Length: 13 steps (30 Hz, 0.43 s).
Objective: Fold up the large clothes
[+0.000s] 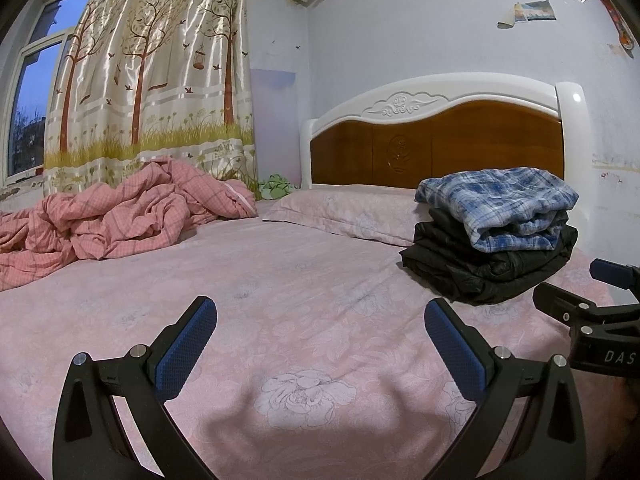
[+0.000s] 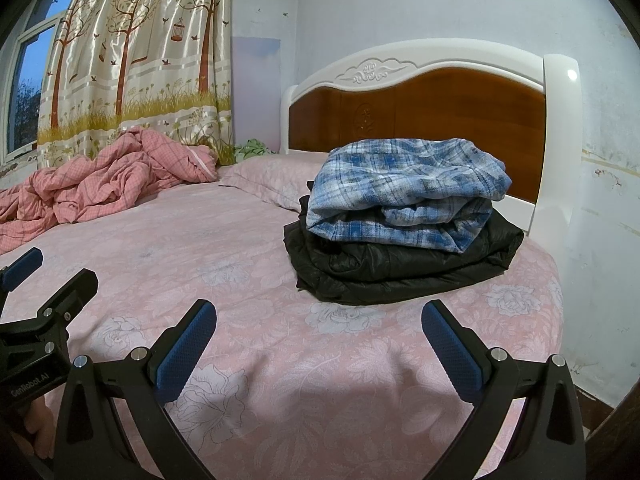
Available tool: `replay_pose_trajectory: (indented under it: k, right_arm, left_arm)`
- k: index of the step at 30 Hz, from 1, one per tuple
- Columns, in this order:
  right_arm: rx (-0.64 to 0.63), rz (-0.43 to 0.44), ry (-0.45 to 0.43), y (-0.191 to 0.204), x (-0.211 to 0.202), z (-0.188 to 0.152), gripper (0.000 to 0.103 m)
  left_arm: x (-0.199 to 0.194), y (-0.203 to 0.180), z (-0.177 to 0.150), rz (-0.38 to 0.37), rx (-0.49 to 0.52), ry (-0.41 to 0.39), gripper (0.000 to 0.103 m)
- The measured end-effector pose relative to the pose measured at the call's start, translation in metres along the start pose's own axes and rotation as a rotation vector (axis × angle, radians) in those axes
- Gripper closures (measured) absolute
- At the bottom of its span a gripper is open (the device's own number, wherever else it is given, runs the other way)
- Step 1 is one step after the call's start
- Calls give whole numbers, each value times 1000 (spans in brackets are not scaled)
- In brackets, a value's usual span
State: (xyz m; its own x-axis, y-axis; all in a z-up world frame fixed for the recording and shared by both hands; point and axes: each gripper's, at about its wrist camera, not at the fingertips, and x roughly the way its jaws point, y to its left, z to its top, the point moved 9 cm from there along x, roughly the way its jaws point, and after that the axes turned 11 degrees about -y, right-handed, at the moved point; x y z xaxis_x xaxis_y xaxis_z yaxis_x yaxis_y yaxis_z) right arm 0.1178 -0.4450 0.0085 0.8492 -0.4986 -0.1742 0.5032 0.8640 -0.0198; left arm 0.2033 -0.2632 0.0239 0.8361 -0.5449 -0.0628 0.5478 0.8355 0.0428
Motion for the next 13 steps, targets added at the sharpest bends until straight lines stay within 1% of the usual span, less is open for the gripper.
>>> replay_pose_trajectory:
  k: [13]
  right_arm:
    - [1, 0, 1, 0, 0, 0, 0]
  left_arm:
    - [0, 0, 0, 1, 5, -2, 0]
